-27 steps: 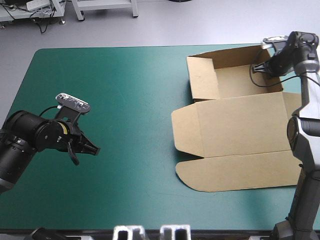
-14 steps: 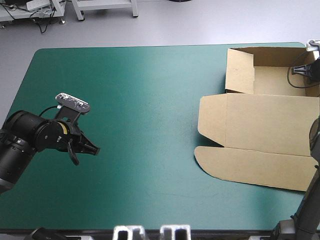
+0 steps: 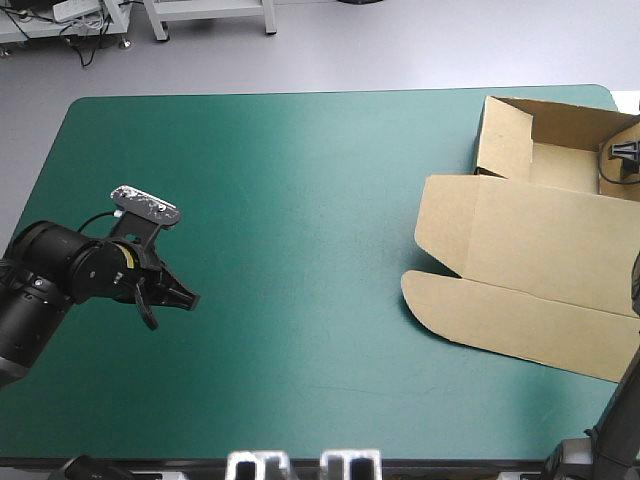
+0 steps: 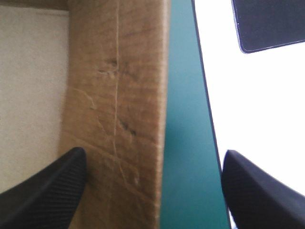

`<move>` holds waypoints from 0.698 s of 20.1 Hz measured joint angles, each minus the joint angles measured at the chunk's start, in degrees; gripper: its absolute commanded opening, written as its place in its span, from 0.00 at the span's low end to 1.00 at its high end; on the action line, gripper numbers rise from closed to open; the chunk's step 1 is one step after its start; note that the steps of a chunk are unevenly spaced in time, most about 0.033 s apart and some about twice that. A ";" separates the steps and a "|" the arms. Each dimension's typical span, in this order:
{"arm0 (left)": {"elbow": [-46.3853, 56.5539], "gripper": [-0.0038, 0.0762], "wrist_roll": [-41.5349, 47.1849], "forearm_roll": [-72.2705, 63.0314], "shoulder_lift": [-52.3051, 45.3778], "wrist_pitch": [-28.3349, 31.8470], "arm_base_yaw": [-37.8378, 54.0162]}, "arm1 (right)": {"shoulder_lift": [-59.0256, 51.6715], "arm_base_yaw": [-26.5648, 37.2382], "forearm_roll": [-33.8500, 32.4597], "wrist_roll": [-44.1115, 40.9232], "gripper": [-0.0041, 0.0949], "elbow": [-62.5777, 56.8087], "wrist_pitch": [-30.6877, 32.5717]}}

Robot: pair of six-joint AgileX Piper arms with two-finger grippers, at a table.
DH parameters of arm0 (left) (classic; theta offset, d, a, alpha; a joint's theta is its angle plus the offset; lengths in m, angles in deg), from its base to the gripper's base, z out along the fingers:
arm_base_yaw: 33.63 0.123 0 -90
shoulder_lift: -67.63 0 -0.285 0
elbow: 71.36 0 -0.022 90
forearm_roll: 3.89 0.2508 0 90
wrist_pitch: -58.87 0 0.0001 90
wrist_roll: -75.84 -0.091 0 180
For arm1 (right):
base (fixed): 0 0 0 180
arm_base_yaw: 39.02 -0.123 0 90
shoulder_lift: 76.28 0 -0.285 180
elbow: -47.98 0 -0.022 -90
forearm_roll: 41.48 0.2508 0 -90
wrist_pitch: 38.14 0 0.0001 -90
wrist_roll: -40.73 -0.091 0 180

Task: Fold the box

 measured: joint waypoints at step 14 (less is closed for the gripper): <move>0.00 0.04 0.04 1.78 0.00 0.00 0.00 | -22.08 -8.92 23.47 7.11 0.02 9.23 2.41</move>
